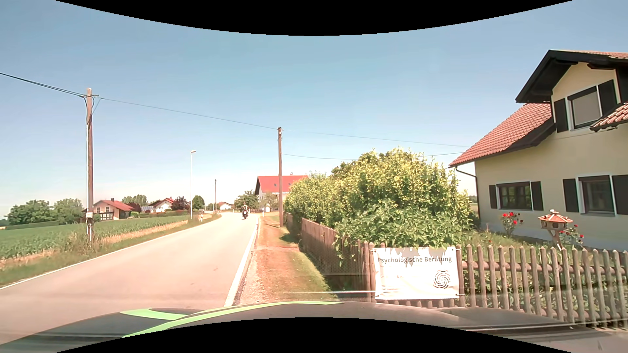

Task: Follow the waypoints while adhering to traffic rules and regulations

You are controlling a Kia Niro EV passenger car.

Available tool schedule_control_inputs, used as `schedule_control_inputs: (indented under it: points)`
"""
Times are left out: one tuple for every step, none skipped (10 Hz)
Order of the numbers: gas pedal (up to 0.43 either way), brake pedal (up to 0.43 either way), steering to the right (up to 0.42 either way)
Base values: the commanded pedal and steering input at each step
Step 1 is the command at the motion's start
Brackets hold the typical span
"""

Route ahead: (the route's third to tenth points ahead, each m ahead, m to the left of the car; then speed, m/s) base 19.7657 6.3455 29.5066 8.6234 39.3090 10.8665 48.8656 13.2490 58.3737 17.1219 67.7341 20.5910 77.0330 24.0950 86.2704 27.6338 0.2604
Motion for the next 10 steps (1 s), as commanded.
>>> schedule_control_inputs:
  points:
    - [0.000,0.000,-0.969]
    - [0.000,0.000,-0.969]
    - [0.000,0.000,-0.970]
    - [0.000,0.000,-0.970]
    - [0.000,0.000,-0.970]
    - [0.000,0.000,-0.970]
    - [0.000,0.000,-0.970]
    - [0.000,0.000,-0.970]
    - [0.000,0.000,-0.970]
    - [0.000,0.000,-0.970]
